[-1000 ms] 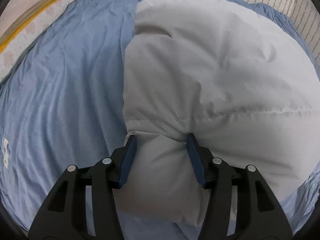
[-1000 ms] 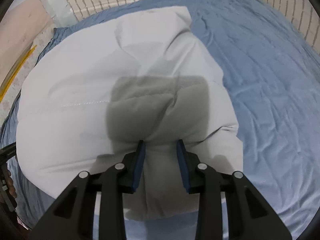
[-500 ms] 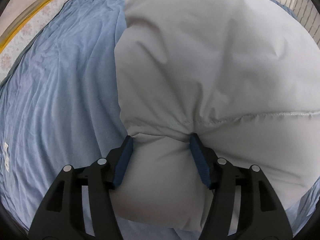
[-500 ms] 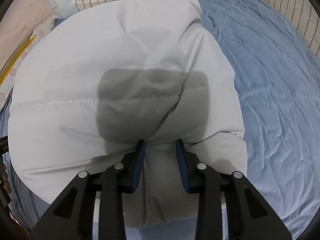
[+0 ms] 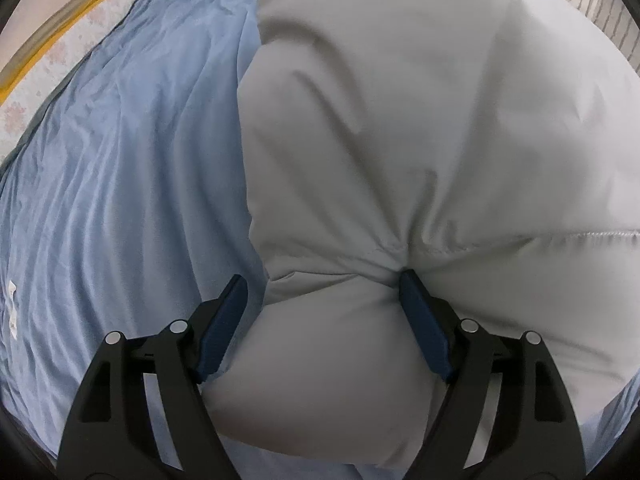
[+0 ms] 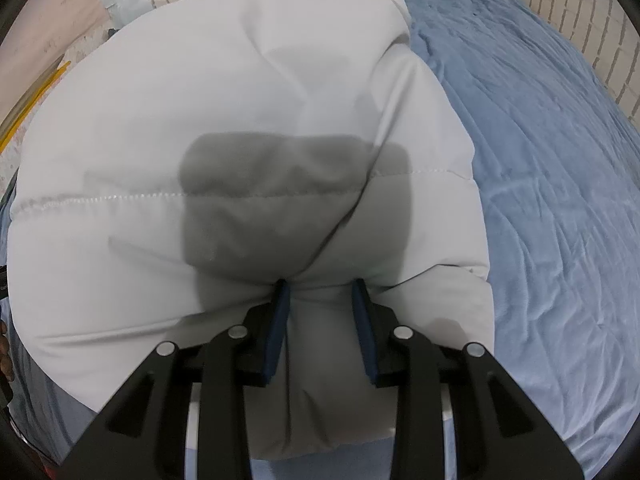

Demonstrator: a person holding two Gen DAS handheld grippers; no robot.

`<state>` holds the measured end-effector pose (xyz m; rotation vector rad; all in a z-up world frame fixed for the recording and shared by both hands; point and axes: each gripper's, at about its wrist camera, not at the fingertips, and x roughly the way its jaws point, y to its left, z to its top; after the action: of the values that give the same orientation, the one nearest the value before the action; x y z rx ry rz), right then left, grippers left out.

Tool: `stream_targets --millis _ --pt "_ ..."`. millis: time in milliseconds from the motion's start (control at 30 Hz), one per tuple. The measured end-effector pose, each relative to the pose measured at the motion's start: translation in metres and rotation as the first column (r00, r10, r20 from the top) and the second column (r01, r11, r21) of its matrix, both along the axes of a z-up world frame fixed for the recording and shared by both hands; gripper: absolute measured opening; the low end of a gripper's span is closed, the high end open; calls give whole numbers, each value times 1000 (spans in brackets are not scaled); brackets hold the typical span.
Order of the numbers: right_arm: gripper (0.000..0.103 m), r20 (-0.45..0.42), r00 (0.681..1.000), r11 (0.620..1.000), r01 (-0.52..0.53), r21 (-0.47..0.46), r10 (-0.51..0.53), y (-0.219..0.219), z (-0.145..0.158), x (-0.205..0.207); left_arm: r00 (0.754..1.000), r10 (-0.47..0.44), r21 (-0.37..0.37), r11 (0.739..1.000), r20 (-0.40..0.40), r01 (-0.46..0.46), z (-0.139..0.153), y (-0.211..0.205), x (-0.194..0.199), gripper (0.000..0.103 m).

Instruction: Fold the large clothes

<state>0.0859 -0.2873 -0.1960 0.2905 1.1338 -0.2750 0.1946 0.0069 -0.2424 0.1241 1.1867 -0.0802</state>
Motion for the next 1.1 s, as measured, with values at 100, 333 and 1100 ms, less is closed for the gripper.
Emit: stream_targets --millis 100,333,1100 --pt "32 2 1000 1000 -2 -2 2 1 0 -1 1000 -4 10 1000 4 4 2 3 -11 79" --pt "32 8 1000 1000 -1 6 1 0 -2 -2 999 -19 64 998 26 17 4 -11 -14 79" --pt "95 204 973 994 98 48 -106 -43 1 -67 987 71 70 994 145 -82 50 20 -82 100"
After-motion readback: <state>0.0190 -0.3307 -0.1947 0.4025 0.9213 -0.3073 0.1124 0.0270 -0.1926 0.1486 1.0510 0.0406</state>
